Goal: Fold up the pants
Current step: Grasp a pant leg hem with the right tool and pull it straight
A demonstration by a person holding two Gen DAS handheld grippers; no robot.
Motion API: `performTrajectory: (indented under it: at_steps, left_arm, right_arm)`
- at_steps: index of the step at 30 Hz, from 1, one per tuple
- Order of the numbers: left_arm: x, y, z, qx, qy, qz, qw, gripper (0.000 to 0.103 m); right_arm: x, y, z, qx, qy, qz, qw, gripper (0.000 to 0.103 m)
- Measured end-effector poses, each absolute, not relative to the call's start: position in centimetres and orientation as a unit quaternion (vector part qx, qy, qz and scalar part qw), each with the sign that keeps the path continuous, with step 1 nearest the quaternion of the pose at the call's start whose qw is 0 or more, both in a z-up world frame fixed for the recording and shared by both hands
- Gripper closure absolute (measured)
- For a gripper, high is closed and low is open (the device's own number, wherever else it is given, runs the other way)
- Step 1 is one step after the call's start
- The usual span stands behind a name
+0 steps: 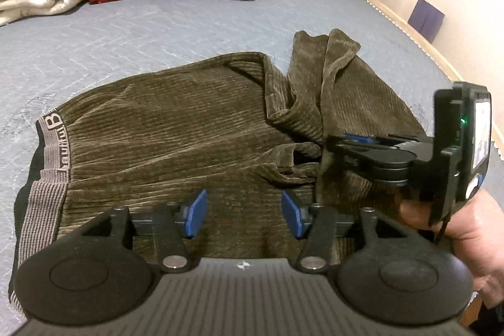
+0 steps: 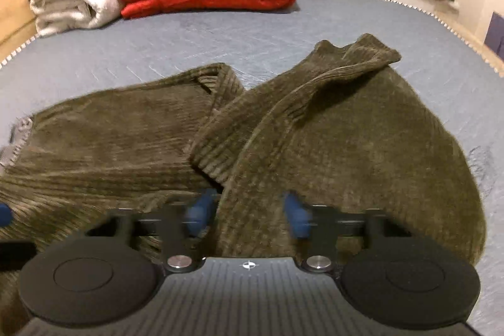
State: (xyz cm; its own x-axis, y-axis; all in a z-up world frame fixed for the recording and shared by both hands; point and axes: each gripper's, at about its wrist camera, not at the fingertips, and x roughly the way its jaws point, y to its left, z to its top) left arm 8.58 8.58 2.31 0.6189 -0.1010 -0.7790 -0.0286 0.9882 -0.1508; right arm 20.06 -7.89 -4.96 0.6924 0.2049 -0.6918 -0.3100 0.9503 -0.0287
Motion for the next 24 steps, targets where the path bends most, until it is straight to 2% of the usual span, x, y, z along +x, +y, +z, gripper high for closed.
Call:
performTrajectory:
  at_steps: [1, 2, 8, 15, 20, 24]
  left_arm:
    - [8.4, 8.7, 2.4, -0.074, 0.434, -0.02, 0.898, 0.044]
    - [8.2, 8.8, 2.5, -0.075, 0.432, -0.019, 0.898, 0.044]
    - [7.9, 9.5, 2.2, -0.085, 0.432, -0.018, 0.898, 0.043]
    - [7.7, 10.0, 0.8, -0.068, 0.44, -0.023, 0.895, 0.043]
    - [7.6, 11.3, 0.5, -0.089, 0.45, -0.028, 0.888, 0.043]
    - [7.6, 10.8, 0.8, -0.102, 0.45, -0.039, 0.886, 0.042]
  right_arm:
    - [19.9, -8.3, -4.8, -0.067, 0.365, 0.139, 0.918, 0.093]
    - [19.7, -8.8, -4.6, -0.063, 0.363, 0.139, 0.919, 0.098]
    - [17.2, -12.2, -1.8, -0.06, 0.338, 0.145, 0.928, 0.1]
    - [10.6, -20.6, 1.6, -0.096, 0.301, 0.213, 0.924, 0.1]
    - [5.3, -29.0, -0.7, -0.107, 0.343, 0.275, 0.892, 0.1]
    - [2.8, -31.3, -1.9, -0.116, 0.377, 0.293, 0.871, 0.1]
